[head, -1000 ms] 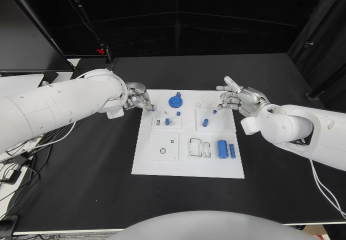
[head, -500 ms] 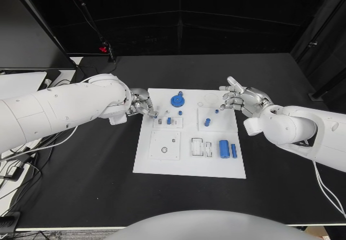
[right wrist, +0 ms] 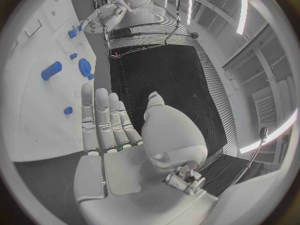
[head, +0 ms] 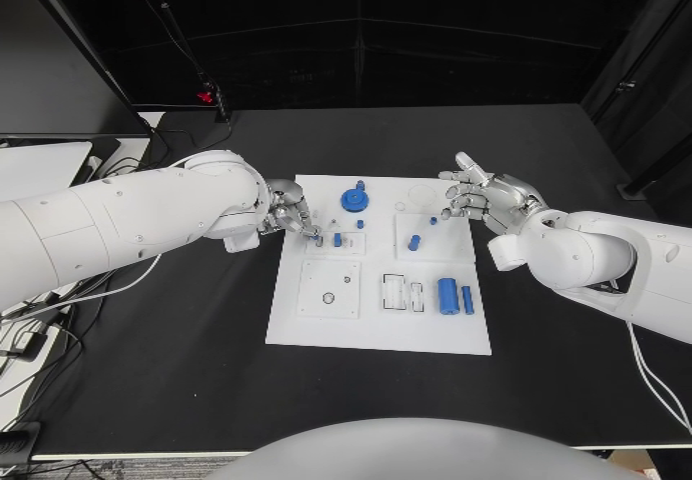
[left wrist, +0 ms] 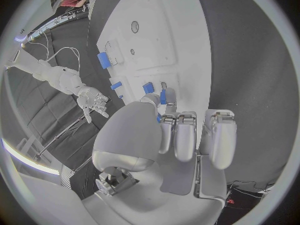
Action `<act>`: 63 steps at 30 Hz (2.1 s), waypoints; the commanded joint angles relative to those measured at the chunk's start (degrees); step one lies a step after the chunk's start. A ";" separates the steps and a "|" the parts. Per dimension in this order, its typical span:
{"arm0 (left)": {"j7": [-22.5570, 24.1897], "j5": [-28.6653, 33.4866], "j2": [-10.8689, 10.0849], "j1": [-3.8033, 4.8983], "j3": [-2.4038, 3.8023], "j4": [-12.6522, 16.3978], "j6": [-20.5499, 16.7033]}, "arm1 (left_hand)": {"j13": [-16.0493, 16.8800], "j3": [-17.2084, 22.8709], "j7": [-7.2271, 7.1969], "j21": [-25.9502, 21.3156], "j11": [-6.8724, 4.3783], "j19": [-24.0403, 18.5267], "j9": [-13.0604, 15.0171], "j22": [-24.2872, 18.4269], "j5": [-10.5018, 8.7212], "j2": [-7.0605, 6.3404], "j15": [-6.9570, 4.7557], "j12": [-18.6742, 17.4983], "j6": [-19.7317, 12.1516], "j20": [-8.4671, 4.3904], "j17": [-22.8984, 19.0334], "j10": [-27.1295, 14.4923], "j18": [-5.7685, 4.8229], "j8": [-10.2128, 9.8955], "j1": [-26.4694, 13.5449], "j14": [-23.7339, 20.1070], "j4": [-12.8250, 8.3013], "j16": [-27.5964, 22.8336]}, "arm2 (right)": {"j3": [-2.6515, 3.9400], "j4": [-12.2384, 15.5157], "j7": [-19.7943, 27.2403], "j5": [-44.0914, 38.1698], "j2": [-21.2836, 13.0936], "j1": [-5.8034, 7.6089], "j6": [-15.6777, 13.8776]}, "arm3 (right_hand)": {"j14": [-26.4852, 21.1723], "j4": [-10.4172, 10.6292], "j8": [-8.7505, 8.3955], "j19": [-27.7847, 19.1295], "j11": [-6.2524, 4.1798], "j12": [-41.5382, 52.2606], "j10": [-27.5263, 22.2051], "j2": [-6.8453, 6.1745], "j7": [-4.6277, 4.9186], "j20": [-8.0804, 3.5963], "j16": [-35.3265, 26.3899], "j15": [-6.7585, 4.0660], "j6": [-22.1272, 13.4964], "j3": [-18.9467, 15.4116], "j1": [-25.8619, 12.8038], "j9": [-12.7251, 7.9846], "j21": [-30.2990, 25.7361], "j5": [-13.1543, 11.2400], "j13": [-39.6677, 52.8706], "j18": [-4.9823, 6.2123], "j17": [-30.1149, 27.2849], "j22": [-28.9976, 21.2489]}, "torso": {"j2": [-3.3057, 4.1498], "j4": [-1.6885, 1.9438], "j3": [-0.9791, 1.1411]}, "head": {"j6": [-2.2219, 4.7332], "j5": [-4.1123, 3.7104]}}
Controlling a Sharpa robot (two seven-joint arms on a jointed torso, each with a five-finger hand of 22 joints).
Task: Assemble the parts on the task board
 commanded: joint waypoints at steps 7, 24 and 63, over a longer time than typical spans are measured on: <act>-1.94 -0.13 0.24 -0.18 0.03 0.57 0.78 | 14.95 3.43 -0.73 0.18 -0.16 6.07 0.07 15.05 0.44 2.26 -0.16 -0.08 0.61 0.35 15.10 6.29 -0.37 0.18 2.29 6.11 -2.80 0.05 | 0.04 0.41 0.83 0.03 -0.26 0.06 0.72 | -0.42 -0.04 0.15 -0.15 -0.08 0.18 -0.29 0.65 1.53 0.18 0.26 0.06 -0.31 -0.26 -0.10 -0.06 -0.28 0.34 -0.04 0.54 -0.05 -0.06 | 0.00 -0.04 -0.02 | -0.20 -0.12; -2.42 -1.25 0.54 -0.48 0.02 0.30 0.27 | 14.95 3.58 -0.71 0.18 -0.15 6.07 0.08 15.05 0.46 2.23 -0.15 -0.08 0.55 0.35 15.10 6.29 -0.37 0.17 2.26 6.11 -2.80 0.05 | 0.04 0.48 0.78 0.04 -0.34 0.06 0.81 | -0.47 0.01 0.21 -0.17 -0.06 0.24 -0.34 0.68 1.53 0.19 0.32 0.07 -0.36 -0.30 -0.19 -0.07 -0.28 0.37 -0.11 0.54 -0.11 -0.07 | 0.01 0.05 -0.04 | -0.44 -0.15; -2.86 -1.28 1.21 -0.62 0.02 -0.36 3.88 | 14.95 4.21 -0.58 0.18 -0.04 6.07 0.14 15.05 0.44 2.13 -0.10 -0.08 0.28 0.37 15.10 6.29 -0.37 0.13 1.81 6.11 -2.72 0.05 | 0.04 0.46 0.75 0.04 -0.30 0.06 0.86 | -0.58 0.04 0.35 -0.21 -0.03 0.40 -0.45 0.73 1.52 0.22 0.46 0.10 -0.46 -0.39 -0.33 -0.08 -0.27 0.40 -0.27 0.54 -0.26 -0.11 | -0.01 0.04 -0.02 | -0.85 -0.23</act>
